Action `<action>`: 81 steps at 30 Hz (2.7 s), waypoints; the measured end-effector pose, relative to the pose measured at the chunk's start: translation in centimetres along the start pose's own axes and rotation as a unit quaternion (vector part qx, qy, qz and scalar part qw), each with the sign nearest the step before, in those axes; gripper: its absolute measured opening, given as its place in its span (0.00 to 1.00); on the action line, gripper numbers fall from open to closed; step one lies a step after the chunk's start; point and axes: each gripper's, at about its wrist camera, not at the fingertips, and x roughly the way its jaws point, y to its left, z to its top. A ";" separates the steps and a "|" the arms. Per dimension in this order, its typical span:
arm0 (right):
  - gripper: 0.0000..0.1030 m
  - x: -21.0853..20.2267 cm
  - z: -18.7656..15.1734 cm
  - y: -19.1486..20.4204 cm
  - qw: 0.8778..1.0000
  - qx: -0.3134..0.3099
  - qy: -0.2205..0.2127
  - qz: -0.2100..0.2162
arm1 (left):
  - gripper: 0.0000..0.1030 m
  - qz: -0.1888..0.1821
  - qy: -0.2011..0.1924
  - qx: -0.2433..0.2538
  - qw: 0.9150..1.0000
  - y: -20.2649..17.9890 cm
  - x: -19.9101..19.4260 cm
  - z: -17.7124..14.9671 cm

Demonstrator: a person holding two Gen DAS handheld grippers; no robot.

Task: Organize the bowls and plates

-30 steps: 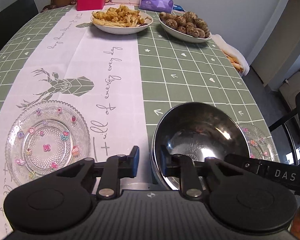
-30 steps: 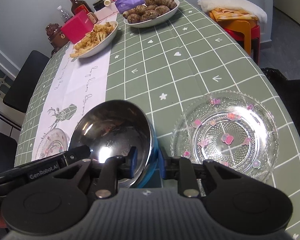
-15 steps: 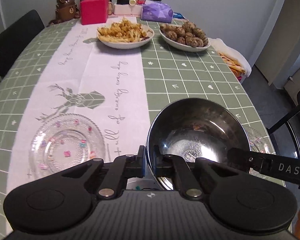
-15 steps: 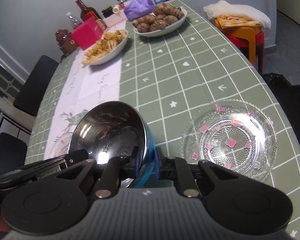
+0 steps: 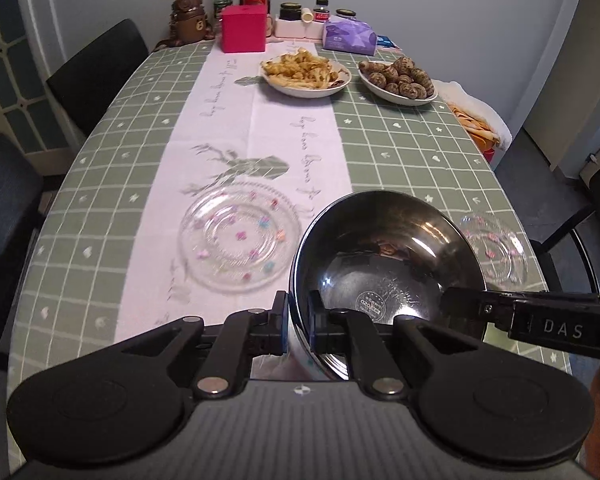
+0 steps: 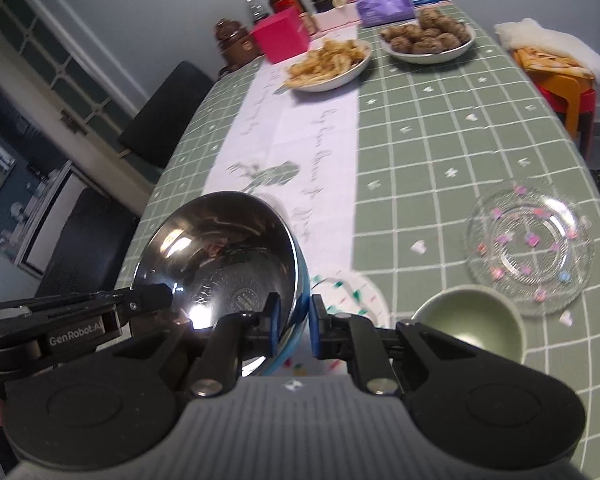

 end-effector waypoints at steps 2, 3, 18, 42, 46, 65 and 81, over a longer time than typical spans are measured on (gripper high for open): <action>0.13 -0.5 -1.2 1.1 1.000 -0.012 0.005 0.009 | 0.10 -0.003 0.009 -0.008 1.000 1.1 -1.2 -1.5; 0.13 -0.7 -1.8 1.6 1.000 -0.017 0.008 0.013 | 0.11 -0.004 0.015 -0.012 1.000 1.6 -1.7 -2.3; 0.12 0.4 -8.7 6.3 0.993 -0.103 0.055 0.033 | 0.13 -0.011 0.095 -0.064 0.993 6.4 -3.8 -10.5; 0.12 3.1 -10.6 6.4 0.988 -0.121 0.098 0.021 | 0.13 0.022 0.144 -0.038 0.989 6.1 -1.6 -11.5; 0.12 3.2 -10.7 6.3 0.988 -0.119 0.100 0.021 | 0.13 0.022 0.149 -0.035 0.988 6.1 -1.3 -11.7; 0.32 2.3 -10.8 7.2 0.985 -0.147 0.082 0.022 | 0.20 0.034 0.116 -0.012 0.993 6.2 -2.0 -11.3; 0.41 -0.9 -9.9 6.6 0.988 -0.152 0.022 0.011 | 0.23 0.001 0.076 0.032 0.997 3.6 -3.9 -9.5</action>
